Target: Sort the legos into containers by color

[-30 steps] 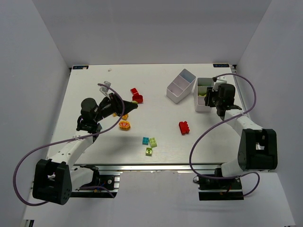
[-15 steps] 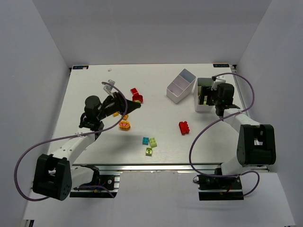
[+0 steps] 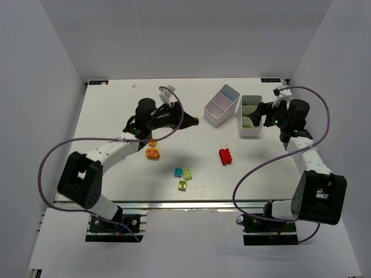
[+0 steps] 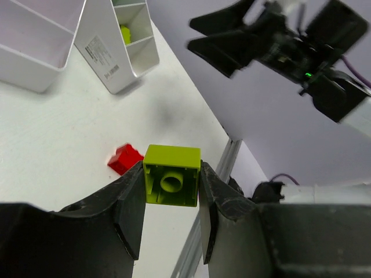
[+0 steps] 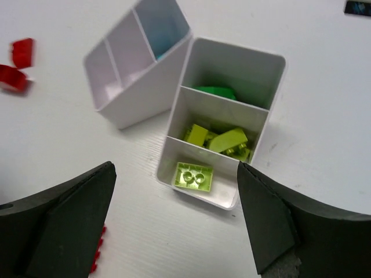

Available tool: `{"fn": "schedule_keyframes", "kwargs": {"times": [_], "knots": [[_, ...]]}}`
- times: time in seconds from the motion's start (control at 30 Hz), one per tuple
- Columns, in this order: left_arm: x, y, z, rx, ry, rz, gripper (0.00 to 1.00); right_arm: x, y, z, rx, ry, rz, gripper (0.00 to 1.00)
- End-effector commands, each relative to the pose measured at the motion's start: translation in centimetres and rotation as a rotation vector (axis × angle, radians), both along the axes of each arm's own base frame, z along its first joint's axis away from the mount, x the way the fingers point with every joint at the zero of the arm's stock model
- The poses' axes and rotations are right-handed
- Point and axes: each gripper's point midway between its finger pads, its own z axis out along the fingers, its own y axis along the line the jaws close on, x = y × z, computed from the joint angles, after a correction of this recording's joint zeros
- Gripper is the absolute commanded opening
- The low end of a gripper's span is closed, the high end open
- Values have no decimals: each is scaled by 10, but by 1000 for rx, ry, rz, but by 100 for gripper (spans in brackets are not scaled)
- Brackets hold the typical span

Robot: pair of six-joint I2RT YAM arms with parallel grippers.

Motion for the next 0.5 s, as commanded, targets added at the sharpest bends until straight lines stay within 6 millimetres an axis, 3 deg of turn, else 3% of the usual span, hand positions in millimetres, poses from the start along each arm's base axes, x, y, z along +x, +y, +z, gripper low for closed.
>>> {"fn": "schedule_keyframes", "kwargs": {"times": [0.0,0.17,0.2,0.3,0.37,0.4,0.47], "knots": [[25,-24,-6,68,17,47,14,-21,25,51,67,-132,281,89],[60,-78,-25,206,29,70,14,-28,14,62,112,-145,281,71],[75,-91,-27,224,13,83,14,-28,8,62,119,-142,268,65],[88,-120,-32,245,-14,86,14,-29,4,65,153,-131,259,53],[105,-146,-34,232,-41,91,14,-30,-1,64,175,-120,245,36],[110,-154,-34,229,-63,90,14,-31,-5,64,177,-120,238,22],[121,-179,-34,220,-117,85,14,-33,-6,63,184,-116,243,8]]}}
